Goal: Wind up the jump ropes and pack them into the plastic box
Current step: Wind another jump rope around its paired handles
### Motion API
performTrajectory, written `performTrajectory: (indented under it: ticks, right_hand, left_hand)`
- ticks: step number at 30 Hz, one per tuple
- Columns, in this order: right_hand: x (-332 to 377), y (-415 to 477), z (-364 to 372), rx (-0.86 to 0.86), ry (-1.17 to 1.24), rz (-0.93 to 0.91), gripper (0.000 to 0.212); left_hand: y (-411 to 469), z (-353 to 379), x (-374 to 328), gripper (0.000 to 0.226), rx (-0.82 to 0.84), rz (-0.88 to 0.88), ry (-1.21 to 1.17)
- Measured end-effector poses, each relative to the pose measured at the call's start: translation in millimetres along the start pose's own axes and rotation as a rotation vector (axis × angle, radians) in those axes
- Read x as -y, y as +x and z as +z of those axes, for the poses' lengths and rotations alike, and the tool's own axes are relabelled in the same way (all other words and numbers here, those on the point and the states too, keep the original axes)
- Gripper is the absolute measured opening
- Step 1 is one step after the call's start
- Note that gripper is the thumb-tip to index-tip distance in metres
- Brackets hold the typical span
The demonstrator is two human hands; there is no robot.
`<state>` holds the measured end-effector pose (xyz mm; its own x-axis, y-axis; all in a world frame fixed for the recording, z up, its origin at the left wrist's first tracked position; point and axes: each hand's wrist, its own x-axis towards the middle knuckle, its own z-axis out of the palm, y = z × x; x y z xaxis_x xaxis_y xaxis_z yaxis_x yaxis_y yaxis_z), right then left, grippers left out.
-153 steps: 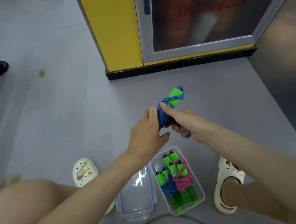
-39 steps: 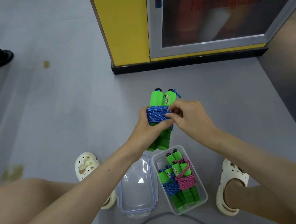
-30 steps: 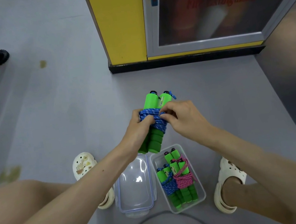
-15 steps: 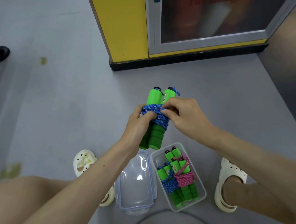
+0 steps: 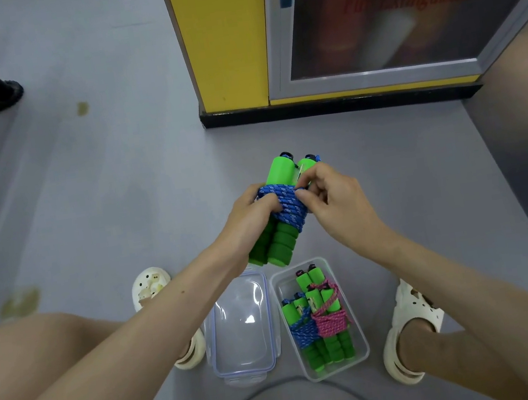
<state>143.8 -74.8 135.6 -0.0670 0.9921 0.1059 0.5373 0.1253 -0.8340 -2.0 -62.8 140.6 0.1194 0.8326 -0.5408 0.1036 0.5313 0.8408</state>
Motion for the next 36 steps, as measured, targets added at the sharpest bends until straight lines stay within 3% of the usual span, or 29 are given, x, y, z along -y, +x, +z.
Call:
performTrajectory:
  ticks: [6, 11, 20, 36]
  right_hand:
    - [1.6, 1.6, -1.5, 0.029, 0.049, -0.023, 0.010]
    - [4.3, 0.2, 2.1, 0.059, 0.092, -0.044, 0.010]
    - [5.3, 2.6, -1.0, -0.036, 0.315, 0.158, 0.020]
    - [6.3, 9.7, -8.2, 0.031, 0.286, 0.133, 0.021]
  left_hand:
    - [0.2, -0.1, 0.8, 0.024, -0.001, 0.025, -0.035]
    - [-3.1, 2.3, 4.5, 0.038, -0.034, -0.049, -0.113]
    - [-1.5, 1.2, -3.9, 0.028, 0.016, -0.030, -0.174]
    - [2.8, -2.2, -3.3, 0.029, 0.060, -0.077, -0.126]
